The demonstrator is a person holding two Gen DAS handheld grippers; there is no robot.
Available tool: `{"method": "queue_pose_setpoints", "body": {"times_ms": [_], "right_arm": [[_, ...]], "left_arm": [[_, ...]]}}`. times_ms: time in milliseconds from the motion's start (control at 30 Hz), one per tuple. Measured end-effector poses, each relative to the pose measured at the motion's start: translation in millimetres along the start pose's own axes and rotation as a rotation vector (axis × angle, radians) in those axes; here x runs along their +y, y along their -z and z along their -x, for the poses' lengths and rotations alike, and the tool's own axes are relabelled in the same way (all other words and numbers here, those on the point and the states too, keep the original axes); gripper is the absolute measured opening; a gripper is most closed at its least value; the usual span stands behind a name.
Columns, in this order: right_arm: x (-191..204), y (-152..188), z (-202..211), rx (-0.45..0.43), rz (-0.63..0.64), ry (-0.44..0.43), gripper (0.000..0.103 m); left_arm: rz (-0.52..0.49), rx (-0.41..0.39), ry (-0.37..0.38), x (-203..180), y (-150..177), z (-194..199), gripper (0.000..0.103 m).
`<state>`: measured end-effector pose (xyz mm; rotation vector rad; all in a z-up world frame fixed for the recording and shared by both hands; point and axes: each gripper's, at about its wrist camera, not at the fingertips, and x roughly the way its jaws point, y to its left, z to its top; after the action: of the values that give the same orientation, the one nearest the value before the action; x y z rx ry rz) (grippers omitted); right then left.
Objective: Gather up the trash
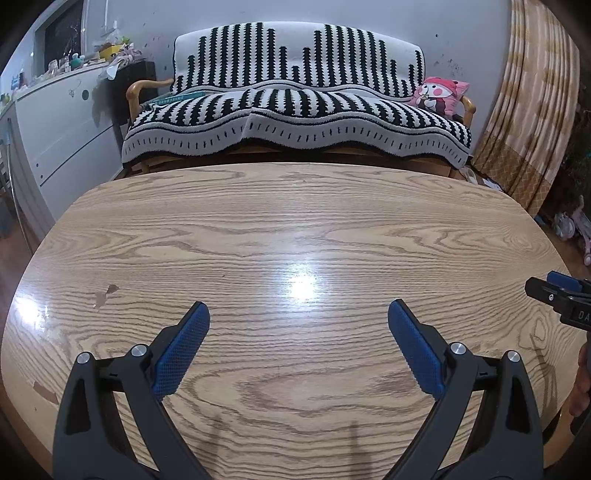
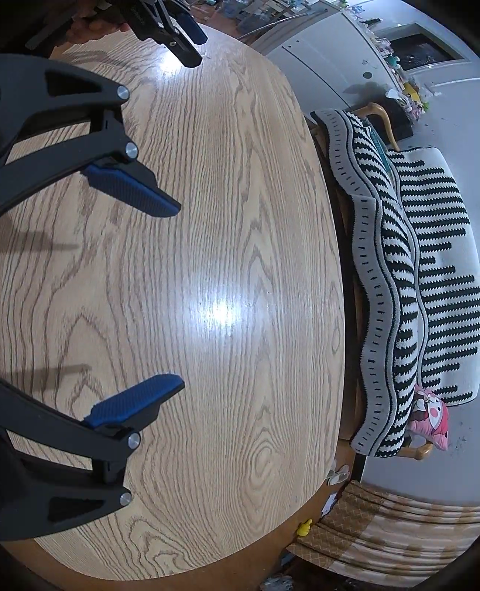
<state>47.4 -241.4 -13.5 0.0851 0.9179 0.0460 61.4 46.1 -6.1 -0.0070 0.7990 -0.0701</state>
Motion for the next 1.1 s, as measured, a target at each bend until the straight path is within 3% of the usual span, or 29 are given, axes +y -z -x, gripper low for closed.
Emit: {"method": "queue_pose_setpoints", "body": {"times_ms": [1100], "right_arm": [[-0.5, -1.7, 8.3, -0.018, 0.006, 0.002, 0.086]], "left_arm": [[-0.014, 0.013, -0.006, -7.5, 5.5, -5.8, 0.094]]}}
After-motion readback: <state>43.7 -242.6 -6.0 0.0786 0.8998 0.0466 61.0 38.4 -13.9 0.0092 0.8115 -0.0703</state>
